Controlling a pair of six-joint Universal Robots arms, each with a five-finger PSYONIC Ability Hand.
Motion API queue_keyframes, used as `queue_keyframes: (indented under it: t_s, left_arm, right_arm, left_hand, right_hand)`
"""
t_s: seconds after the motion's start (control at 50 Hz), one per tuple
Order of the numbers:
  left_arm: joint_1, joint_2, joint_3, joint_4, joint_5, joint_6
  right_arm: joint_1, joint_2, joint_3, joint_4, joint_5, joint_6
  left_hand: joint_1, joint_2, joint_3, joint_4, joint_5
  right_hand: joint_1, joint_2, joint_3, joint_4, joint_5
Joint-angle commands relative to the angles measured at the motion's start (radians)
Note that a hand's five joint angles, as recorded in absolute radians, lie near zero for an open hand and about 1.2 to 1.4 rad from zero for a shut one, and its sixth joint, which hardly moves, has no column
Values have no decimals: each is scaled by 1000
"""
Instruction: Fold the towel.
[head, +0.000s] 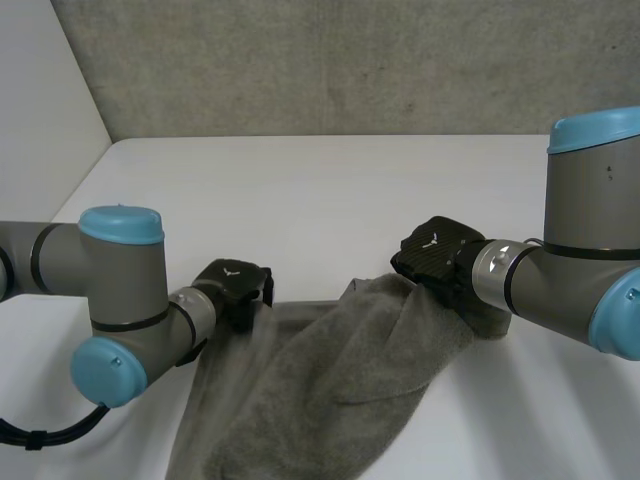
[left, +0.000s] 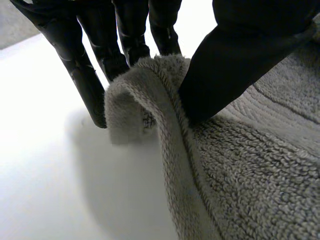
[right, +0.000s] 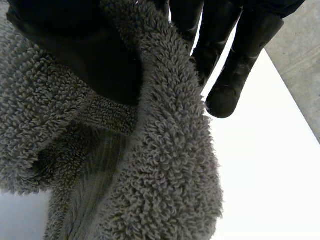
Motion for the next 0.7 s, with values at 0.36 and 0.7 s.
queue_keyframes:
  t_s: [0.36,0.7]
  left_arm:
    - [6,-52,440,114,-50,-17]
    - [94,163,459,260,-193,-245]
  right_arm:
    - [17,179,-445,-284,175,7]
    - [3,58,-509,-498,107,159]
  left_hand:
    - [586,190,194,192,198]
    - [586,190,194,192,198]
  right_hand:
    - [70,80,56,53,61]
    - [70,80,56,53,61]
